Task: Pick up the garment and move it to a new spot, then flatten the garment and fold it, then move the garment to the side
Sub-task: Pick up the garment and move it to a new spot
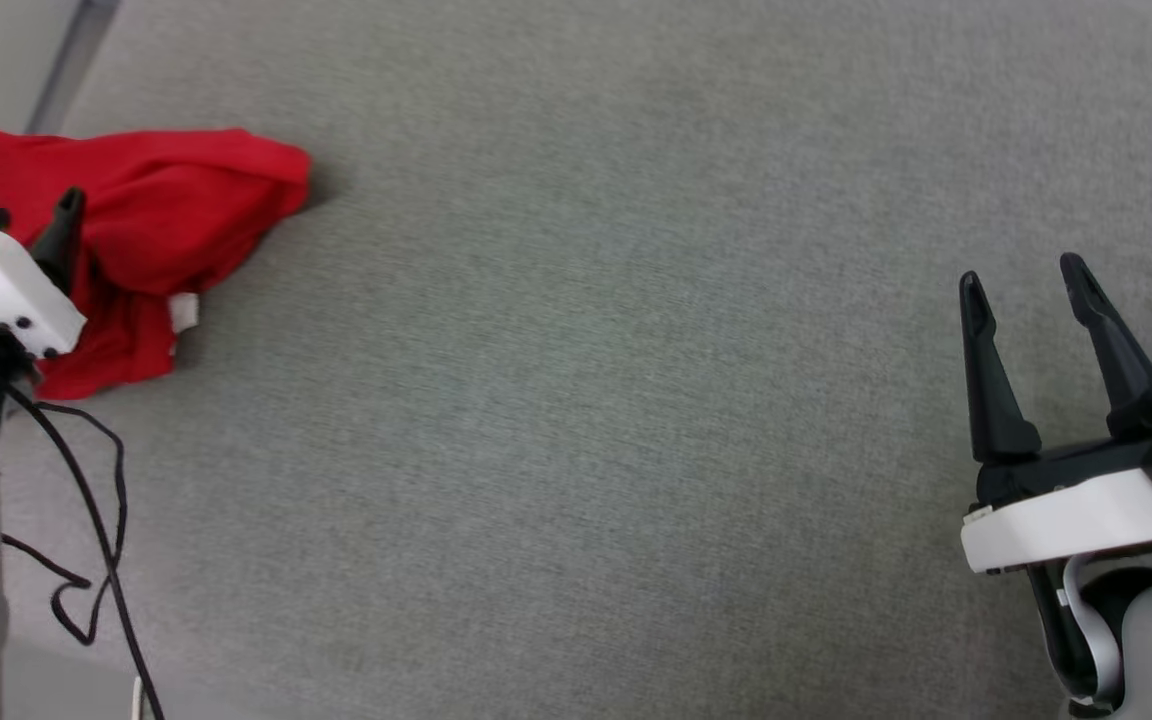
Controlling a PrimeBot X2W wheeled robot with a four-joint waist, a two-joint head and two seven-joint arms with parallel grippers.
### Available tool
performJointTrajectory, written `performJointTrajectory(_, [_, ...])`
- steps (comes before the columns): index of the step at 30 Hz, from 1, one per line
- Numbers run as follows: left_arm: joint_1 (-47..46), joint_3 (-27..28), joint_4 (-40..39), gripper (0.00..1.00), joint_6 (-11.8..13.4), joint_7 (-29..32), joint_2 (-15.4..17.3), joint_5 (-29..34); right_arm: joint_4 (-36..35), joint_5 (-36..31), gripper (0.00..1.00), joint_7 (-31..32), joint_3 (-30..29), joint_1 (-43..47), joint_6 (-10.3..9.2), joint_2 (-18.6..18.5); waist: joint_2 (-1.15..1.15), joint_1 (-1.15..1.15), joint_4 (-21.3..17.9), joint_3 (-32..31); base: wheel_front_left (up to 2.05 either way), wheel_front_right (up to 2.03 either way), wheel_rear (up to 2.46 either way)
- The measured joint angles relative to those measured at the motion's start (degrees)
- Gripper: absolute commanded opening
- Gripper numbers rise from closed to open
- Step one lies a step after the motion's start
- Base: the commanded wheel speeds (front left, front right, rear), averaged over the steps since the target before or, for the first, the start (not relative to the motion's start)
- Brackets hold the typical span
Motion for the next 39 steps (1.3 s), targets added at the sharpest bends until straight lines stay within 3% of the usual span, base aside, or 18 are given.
performJointTrajectory(6, [-3.1, -0.1, 5.6, 1.00, 0.0, 8.4, 3.3, -2.0, -1.3, -0.4, 1.00, 0.2, 0.5, -1.9, 0.00, 0.0, 0.00, 0.00, -2.8, 4.8, 0.00, 0.00, 0.00])
performJointTrajectory(15, [-4.3, 1.1, 11.6, 1.00, 2.0, 17.1, 5.0, -4.9, -3.4, -0.6, 1.00, 1.1, 0.6, -3.2, 0.00, -0.2, 0.00, -0.01, -5.4, 9.3, 0.00, 0.00, 0.00])
performJointTrajectory(16, [-4.7, 1.3, 11.7, 0.71, 2.9, 19.1, 4.9, -5.9, -4.3, -1.0, 1.00, 1.4, 0.4, -3.2, 0.01, -0.2, 0.00, -0.01, -5.4, 9.5, 0.00, 0.00, 0.00])
performJointTrajectory(17, [-4.7, 1.2, 11.6, 0.15, 3.0, 19.2, 4.9, -5.8, -4.5, -1.0, 1.00, 1.4, 0.4, -3.2, 0.00, -0.2, 0.00, -0.01, -5.4, 9.4, 0.00, 0.00, 0.00])
performJointTrajectory(18, [-4.7, 0.9, 11.5, 0.00, 3.4, 19.4, 4.9, -5.6, -4.7, -1.0, 1.00, 1.5, 0.4, -3.2, 0.01, -0.2, 0.00, 0.00, -5.3, 9.3, 0.00, 0.00, 0.00])
performJointTrajectory(26, [-3.2, -0.9, 10.2, 0.00, 6.6, 15.9, 4.8, -2.2, -3.6, -0.9, 1.00, 1.1, 0.4, -3.1, 0.00, -0.2, 0.00, 0.00, -5.1, 6.2, 0.00, 0.00, 0.00])
performJointTrajectory(31, [-2.7, -2.2, 7.6, 0.00, 7.9, 7.8, 5.1, 1.2, -1.6, -0.3, 1.00, 0.0, 0.2, -1.6, 0.01, -0.2, 0.00, -0.01, -4.8, 2.4, 0.00, 0.00, 0.00])
performJointTrajectory(39, [-1.1, -3.6, 4.2, 0.00, 7.5, -6.3, 3.0, 3.7, 0.7, 1.7, 1.00, -1.2, -1.2, 1.7, 0.01, -0.1, 0.00, -0.01, -4.2, -5.2, 0.00, 0.00, 0.00])
